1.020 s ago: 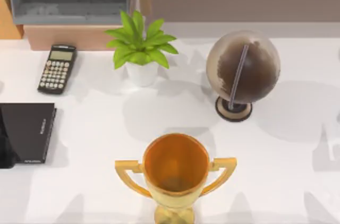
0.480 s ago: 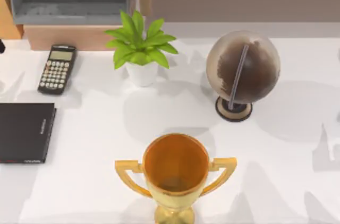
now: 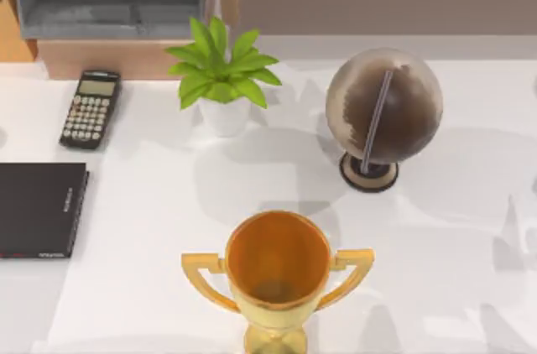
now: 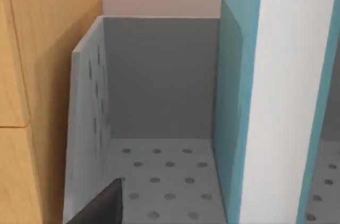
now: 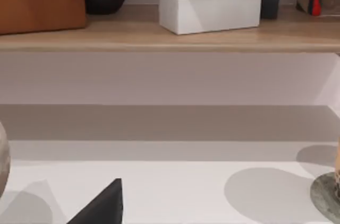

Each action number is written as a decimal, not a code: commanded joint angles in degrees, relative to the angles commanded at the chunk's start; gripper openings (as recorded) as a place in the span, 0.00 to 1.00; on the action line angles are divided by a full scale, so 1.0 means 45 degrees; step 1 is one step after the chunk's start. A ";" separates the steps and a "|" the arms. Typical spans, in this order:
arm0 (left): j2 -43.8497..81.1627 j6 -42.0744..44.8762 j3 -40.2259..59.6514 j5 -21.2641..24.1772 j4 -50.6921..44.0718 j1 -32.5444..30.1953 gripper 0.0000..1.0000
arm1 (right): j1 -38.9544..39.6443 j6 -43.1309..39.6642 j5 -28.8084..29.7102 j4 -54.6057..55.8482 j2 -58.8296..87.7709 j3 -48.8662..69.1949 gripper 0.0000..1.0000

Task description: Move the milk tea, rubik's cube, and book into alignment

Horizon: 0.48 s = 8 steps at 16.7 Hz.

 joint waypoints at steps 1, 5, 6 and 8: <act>0.1035 -0.0010 0.0657 -0.0073 0.0348 -0.0090 1.00 | 0.0000 0.0000 0.0000 0.0000 0.0000 0.0000 1.00; 0.3826 -0.0064 0.2644 -0.0281 0.1449 -0.0345 1.00 | 0.0000 0.0000 0.0000 0.0000 0.0000 0.0000 1.00; 0.4184 -0.0076 0.2929 -0.0310 0.1616 -0.0379 1.00 | 0.0000 0.0000 0.0000 0.0000 0.0000 0.0000 1.00; 0.4499 -0.0087 0.3184 -0.0337 0.1770 -0.0408 1.00 | 0.0000 0.0000 0.0000 0.0000 0.0000 0.0000 1.00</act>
